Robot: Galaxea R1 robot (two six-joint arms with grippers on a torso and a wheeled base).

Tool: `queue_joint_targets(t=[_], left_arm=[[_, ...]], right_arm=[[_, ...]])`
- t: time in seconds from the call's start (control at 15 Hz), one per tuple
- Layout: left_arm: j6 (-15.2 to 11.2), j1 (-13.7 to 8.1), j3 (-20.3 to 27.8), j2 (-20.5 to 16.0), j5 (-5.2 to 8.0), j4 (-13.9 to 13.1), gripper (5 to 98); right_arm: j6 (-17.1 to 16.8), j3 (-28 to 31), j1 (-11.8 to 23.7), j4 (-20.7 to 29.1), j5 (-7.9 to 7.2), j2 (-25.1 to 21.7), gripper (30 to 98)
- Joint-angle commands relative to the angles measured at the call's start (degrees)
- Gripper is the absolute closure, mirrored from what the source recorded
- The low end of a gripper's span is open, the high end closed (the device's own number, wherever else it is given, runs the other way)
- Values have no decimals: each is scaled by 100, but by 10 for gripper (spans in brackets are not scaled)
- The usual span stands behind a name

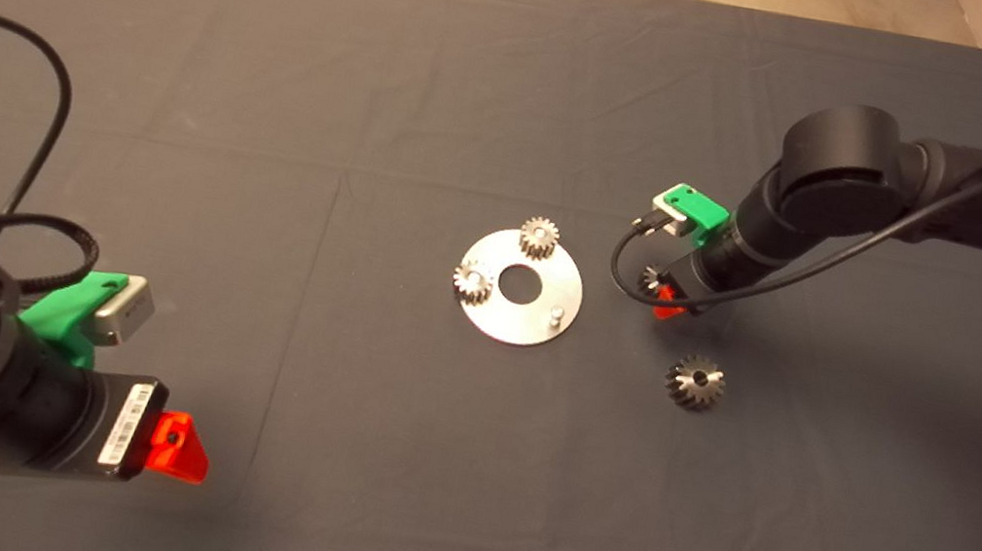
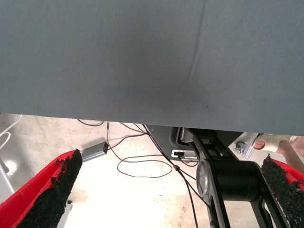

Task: Remove an incorrectly installed larger gear and replace it with the correct smaller gear

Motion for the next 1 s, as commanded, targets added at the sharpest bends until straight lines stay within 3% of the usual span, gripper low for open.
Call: queue_joint_targets(t=[0.0, 0.47, 0.8, 0.93], left_arm=[[-41, -44, 85, -12, 703, -126, 59], [-36, -44, 85, -3, 703, -126, 59], [-40, -44, 85, -10, 703, -126, 59], [-40, -44, 85, -4, 703, -126, 59]], right_arm=[[54, -331, 140, -137, -757, 149, 510], [247, -419, 140, -67, -757, 214, 510], [264, -419, 131, 3, -461, 205, 510], [317, -410, 131, 111, -262, 196, 510]])
